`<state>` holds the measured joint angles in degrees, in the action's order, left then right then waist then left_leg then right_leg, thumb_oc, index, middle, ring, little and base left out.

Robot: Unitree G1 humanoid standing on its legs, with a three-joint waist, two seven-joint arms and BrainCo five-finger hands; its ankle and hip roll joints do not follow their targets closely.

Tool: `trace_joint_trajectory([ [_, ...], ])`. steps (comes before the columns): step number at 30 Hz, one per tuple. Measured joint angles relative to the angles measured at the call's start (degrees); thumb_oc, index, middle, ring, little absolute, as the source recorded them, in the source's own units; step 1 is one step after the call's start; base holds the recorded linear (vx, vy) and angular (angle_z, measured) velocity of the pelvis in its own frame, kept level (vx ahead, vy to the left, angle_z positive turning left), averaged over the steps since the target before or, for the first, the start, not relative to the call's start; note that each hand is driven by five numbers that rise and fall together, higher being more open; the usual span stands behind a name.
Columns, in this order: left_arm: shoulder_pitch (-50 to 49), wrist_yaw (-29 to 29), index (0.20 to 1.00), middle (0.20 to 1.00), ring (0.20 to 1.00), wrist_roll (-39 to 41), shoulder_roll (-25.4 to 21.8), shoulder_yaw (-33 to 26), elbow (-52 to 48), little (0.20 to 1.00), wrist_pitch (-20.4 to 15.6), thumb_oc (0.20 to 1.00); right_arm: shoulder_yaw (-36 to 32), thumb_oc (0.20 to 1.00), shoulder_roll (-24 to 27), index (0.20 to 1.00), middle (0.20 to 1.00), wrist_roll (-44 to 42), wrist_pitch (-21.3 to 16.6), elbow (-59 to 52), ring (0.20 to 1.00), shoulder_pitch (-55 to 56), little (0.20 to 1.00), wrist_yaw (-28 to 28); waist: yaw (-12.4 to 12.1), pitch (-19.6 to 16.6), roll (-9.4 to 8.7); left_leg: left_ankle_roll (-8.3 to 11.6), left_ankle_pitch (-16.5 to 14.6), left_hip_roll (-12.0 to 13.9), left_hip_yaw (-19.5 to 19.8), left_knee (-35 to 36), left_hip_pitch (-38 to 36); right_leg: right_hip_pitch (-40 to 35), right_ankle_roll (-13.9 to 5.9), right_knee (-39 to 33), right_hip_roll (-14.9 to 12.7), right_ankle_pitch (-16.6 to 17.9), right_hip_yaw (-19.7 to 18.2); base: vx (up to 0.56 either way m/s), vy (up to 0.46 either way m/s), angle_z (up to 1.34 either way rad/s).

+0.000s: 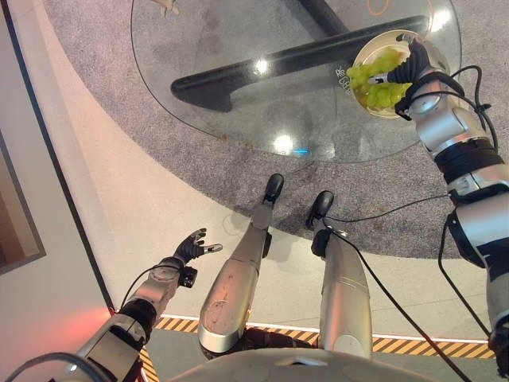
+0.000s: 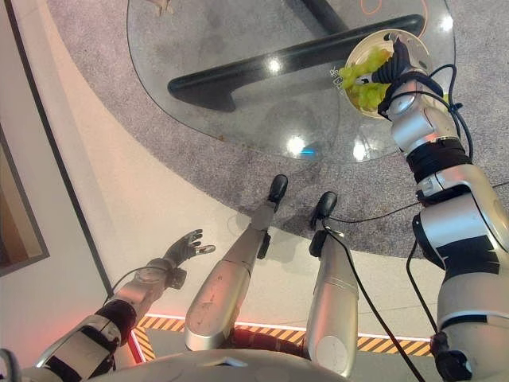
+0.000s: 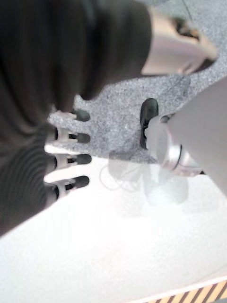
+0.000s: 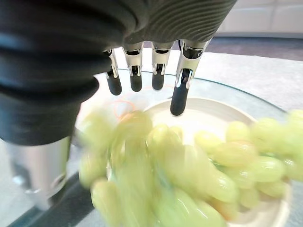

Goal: Pick up fruits into the plate

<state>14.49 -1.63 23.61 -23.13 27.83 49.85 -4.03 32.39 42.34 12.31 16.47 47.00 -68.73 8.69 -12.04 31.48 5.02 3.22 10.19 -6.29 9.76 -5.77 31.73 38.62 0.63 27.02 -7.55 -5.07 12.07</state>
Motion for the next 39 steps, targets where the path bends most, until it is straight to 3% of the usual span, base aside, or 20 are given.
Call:
trace_joint_trajectory([
  [13,-0.03,-0.08,1.000,1.000,1.000,-0.01,-0.01,-0.02,0.06,1.000,-0.07,1.000,0.10,1.000,-0.02,1.000,1.000,1.34,1.19,-0.03,1.000,-0.03,1.000,3.43,-0.31,0.00,0.00,-0.40,0.30,-0.09,0.05,-0.68,-1.24,-1.65,0.16,-0.05,-0.07,0.11,0.19,0.00,0.000,0.00],
  [21,-0.32,-0.60,1.000,1.000,1.000,-0.04,0.13,-0.25,1.19,1.000,-0.31,1.000,-1.98,1.000,-0.13,1.000,1.000,-0.92,0.56,-2.52,1.000,3.07,1.000,8.32,0.92,-0.02,-0.01,-0.66,-0.51,0.09,-0.07,-0.63,-5.28,-6.04,-0.10,-1.22,0.23,-0.02,-0.05,0.00,0.002,0.00],
  [30,-1.17,-2.72,1.000,1.000,1.000,-0.02,1.77,-3.41,5.51,1.000,0.07,1.000,-14.94,1.000,-0.92,1.000,1.000,-12.85,-6.20,-13.24,1.000,23.42,1.000,10.20,4.72,-0.35,-0.47,-1.79,-2.00,1.07,-0.86,2.93,-18.03,-19.58,-0.52,-6.98,1.45,0.21,-0.56,0.03,-0.013,-0.05],
  [33,-1.99,-2.73,1.000,1.000,1.000,-0.05,2.93,-4.39,5.76,1.000,0.10,1.000,-22.06,1.000,-5.10,1.000,1.000,-20.85,-10.10,-16.41,1.000,34.17,1.000,9.38,6.28,-0.67,-0.74,-1.96,-2.51,1.70,-0.98,4.54,-21.68,-23.75,-0.53,-9.32,2.20,0.58,-0.51,0.10,-0.038,-0.05],
  [39,-5.53,-2.56,1.000,1.000,1.000,-1.43,6.51,-7.43,9.83,1.000,0.57,1.000,-24.45,1.000,-14.74,1.000,1.000,-33.64,-15.71,-14.57,1.000,55.71,1.000,0.87,9.74,-11.10,-2.41,-2.21,-4.82,3.08,-1.84,6.55,-26.73,-31.13,-0.93,-16.62,4.10,1.14,-0.56,0.15,-0.052,-0.07],
])
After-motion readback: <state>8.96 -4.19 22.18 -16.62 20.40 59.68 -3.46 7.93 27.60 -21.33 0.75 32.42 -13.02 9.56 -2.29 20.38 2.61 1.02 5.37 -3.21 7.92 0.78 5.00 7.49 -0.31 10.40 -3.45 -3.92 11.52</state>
